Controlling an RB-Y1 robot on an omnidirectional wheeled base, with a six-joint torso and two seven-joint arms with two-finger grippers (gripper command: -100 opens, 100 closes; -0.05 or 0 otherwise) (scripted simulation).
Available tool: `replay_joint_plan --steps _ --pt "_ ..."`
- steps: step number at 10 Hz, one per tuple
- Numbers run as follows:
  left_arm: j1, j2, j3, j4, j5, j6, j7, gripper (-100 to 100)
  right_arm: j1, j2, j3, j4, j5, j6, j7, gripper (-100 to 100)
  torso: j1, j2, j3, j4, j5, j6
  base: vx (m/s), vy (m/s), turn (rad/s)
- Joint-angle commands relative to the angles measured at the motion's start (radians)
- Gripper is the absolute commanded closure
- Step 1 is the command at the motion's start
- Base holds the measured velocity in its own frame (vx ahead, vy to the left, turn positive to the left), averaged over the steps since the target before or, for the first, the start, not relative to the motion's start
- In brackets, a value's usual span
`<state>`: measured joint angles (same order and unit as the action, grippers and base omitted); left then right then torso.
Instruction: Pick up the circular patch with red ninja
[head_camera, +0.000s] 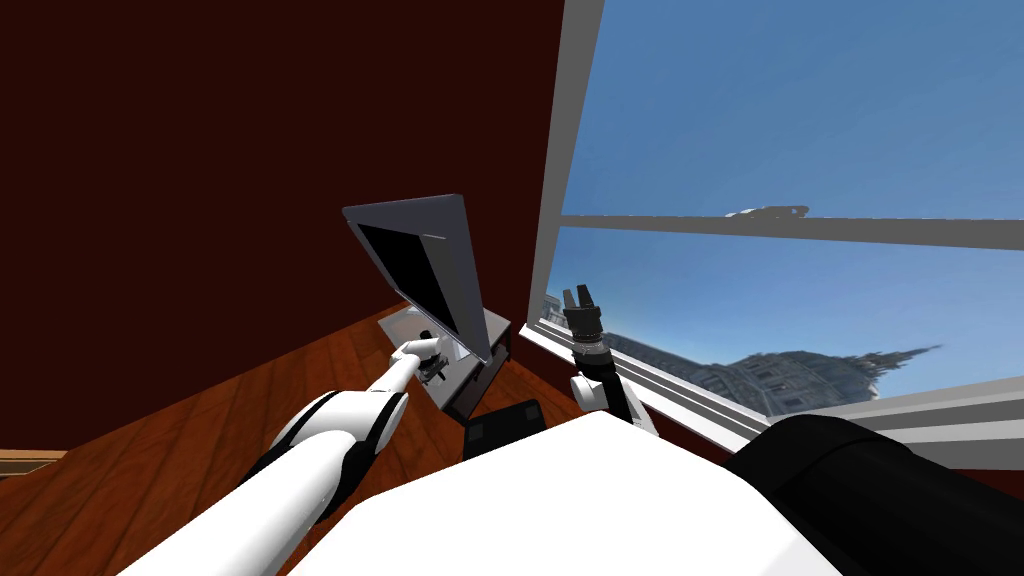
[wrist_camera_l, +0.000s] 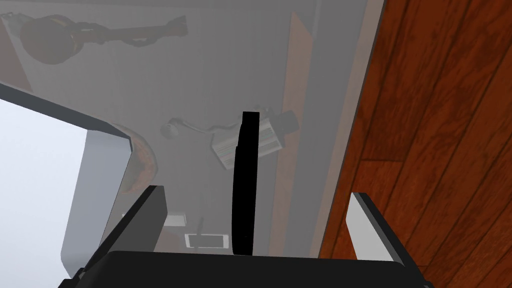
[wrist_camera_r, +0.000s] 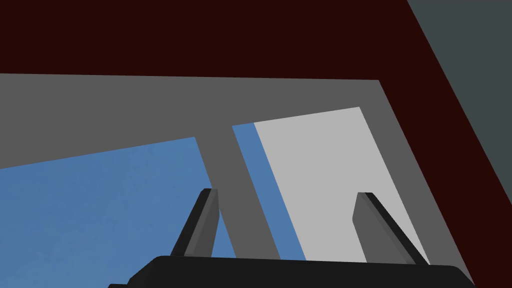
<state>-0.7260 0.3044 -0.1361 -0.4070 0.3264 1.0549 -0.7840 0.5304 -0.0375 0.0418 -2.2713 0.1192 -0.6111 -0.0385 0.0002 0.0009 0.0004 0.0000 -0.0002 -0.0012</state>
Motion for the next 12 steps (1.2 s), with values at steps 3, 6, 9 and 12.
replay_joint_plan --steps 3,6,9,12 --pt "0.027 -0.017 -0.001 0.012 -0.013 -0.039 0.016 -100 0.000 0.000 0.000 0.000 0.000 0.000 0.000 0 0.001 0.001 0.000 0.000 0.000 0.000 -0.006 0.007 -0.021" --pt "0.045 -0.028 -0.002 0.020 -0.022 -0.064 0.027 -100 0.000 0.000 0.000 0.000 0.000 0.000 0.000 0 0.000 0.000 0.000 0.000 0.000 0.000 -0.002 0.002 -0.006" --pt "0.053 -0.027 -0.002 0.003 -0.023 -0.055 0.031 100 0.000 0.000 0.000 0.000 0.000 0.000 0.000 0 0.000 0.000 0.000 0.000 0.000 0.000 0.001 -0.001 -0.005" --pt "0.053 -0.027 -0.003 0.003 -0.023 -0.055 0.030 100 0.000 0.000 0.000 0.000 0.000 0.000 0.000 0 0.001 0.000 0.000 0.000 0.001 0.000 -0.001 0.000 0.004"
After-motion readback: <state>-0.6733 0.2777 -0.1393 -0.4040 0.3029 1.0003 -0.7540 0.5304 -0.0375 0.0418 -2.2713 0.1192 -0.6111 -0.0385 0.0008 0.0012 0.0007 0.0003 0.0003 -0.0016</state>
